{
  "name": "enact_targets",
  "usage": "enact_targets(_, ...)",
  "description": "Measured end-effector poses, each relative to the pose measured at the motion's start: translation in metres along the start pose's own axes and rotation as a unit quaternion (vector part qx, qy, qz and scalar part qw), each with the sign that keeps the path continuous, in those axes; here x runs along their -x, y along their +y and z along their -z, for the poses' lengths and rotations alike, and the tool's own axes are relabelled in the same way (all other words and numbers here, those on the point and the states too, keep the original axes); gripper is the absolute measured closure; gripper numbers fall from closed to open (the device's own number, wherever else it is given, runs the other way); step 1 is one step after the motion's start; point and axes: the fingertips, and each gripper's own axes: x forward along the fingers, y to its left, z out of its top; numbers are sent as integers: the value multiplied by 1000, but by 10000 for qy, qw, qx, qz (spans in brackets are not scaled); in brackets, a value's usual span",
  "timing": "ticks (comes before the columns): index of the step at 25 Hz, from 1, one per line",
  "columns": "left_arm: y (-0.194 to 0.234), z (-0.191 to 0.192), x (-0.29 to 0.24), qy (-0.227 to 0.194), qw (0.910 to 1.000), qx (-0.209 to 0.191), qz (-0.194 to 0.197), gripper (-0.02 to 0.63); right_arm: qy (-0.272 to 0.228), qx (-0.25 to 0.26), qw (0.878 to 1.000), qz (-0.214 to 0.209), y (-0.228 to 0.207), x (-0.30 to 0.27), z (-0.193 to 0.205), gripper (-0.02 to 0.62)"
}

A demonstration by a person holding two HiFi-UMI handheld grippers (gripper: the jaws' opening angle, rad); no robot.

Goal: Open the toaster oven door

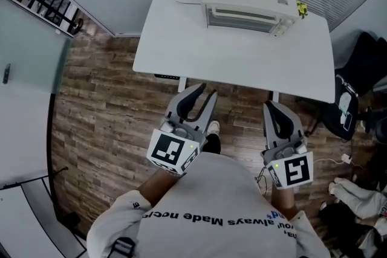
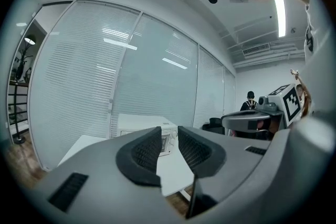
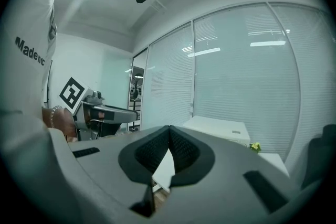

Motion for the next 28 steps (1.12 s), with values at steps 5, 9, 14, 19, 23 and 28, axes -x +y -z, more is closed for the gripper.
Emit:
enact_targets(5, 29, -2, -16, 40, 10000, 31, 15, 491, 1, -6, 10000, 28, -4, -33, -8, 588)
enact_targets(9, 46, -1, -25, 47, 10000, 47, 6, 492, 114, 25, 9999, -6, -6, -49, -4, 588)
enact_targets(14, 57, 4, -31, 119, 9999, 107, 11, 492, 127, -17, 9999, -20, -8, -63, -3, 588)
enact_targets(19, 64, 6, -36, 177, 9998, 129, 7, 492, 158, -49, 9999, -16, -10, -70, -3, 588)
enact_targets(23, 68, 4, -40, 171, 9997, 153, 9, 492, 155, -53, 9999, 18, -13, -74, -4, 588)
enact_targets(28, 69, 4, -51, 167, 9997, 146, 45, 494, 175, -20, 9998, 31, -22, -80, -2, 588)
